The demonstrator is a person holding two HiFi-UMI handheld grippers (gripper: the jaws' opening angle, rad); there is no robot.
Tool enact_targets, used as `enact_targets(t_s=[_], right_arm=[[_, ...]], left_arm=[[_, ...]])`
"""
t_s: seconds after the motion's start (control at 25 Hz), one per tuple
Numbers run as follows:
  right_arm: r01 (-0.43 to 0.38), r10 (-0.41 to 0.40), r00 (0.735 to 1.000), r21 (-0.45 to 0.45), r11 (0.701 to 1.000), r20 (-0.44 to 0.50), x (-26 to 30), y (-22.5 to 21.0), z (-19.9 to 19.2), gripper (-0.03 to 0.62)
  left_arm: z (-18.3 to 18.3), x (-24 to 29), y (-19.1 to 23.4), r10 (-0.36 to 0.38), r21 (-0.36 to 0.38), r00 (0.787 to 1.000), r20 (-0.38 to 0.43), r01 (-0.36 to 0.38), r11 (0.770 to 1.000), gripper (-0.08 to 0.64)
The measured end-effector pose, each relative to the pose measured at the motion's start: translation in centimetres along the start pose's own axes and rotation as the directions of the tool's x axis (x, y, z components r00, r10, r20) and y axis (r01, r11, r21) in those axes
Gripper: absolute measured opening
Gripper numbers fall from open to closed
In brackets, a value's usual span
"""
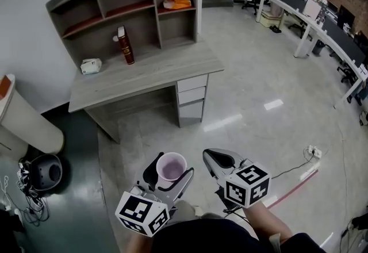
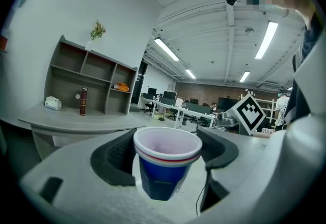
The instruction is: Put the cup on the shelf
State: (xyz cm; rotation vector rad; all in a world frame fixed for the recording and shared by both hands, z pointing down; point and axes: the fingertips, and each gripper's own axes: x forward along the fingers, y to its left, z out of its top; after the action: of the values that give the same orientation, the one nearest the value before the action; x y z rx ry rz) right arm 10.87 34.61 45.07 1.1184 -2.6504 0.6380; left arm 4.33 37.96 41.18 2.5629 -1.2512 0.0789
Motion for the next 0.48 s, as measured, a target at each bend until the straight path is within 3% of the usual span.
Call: enact_targets(t_s=[0.48], right_arm=[[-0.039, 0.039, 0.999, 0.007, 0.999, 0.001, 3.7, -1.9, 2.1, 0.002]], left_arm=[[1.2, 3.1, 3.7, 0.027, 0.007, 1.000, -0.002, -0.027, 1.000, 0.365]])
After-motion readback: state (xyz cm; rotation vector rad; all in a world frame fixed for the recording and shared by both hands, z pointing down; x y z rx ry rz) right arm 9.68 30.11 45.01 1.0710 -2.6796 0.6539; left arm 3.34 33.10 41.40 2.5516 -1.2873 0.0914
